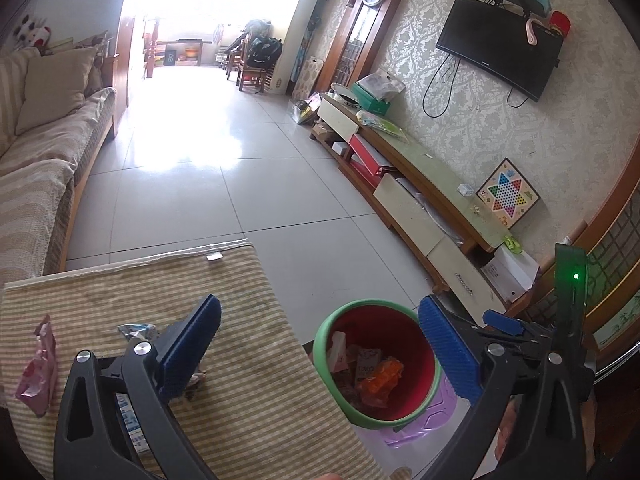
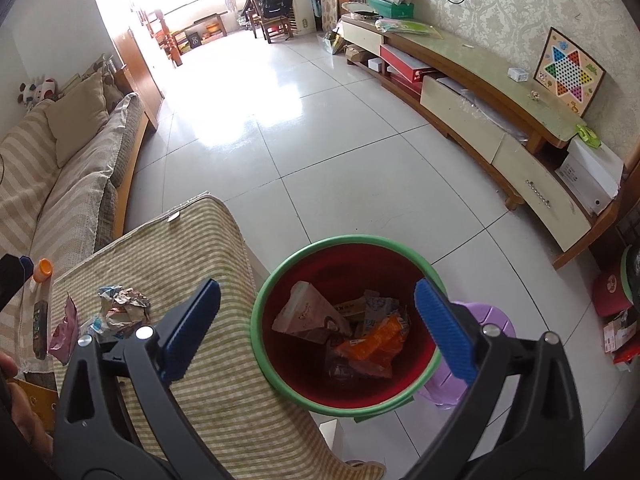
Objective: Collect trash
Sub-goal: 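Move both tools back over the table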
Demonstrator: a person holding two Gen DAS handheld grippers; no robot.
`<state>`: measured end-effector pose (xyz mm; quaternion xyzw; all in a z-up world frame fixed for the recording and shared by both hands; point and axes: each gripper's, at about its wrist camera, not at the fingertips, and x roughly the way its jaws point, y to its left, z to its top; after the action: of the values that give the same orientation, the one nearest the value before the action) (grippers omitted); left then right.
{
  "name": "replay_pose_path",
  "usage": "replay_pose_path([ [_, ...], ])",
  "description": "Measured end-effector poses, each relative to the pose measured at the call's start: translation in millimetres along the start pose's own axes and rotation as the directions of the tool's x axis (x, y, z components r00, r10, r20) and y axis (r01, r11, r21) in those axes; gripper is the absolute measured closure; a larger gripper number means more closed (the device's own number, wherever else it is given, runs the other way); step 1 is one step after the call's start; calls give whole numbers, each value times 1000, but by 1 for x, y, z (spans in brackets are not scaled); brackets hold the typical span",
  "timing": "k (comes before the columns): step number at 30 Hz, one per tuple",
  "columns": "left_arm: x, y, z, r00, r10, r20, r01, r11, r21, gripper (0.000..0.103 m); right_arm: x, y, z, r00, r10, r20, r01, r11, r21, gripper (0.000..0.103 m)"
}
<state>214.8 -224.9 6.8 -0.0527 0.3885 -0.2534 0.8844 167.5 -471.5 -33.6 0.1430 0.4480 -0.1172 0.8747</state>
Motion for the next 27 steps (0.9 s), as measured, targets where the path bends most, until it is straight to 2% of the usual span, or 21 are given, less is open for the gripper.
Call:
replay_pose_path([
  [5, -27, 31, -4, 997, 72, 5, -72, 997, -18, 8, 0, 29, -5, 1000, 27, -2, -27, 998, -61, 5],
  [9, -47, 64, -15, 991, 133, -4, -133, 990, -51, 8, 0, 59, -9, 996, 85, -7, -85, 991, -102, 5],
  [17, -79, 126, -44, 978, 206, -29, -208, 970, -126, 8, 6, 128, -23, 989, 145, -38, -149, 963, -224, 5],
  [27, -91, 216, -82, 942, 318, -108, -333, 928, -170, 8, 28, 178, -39, 979, 194, -58, -202, 932, -301, 5],
])
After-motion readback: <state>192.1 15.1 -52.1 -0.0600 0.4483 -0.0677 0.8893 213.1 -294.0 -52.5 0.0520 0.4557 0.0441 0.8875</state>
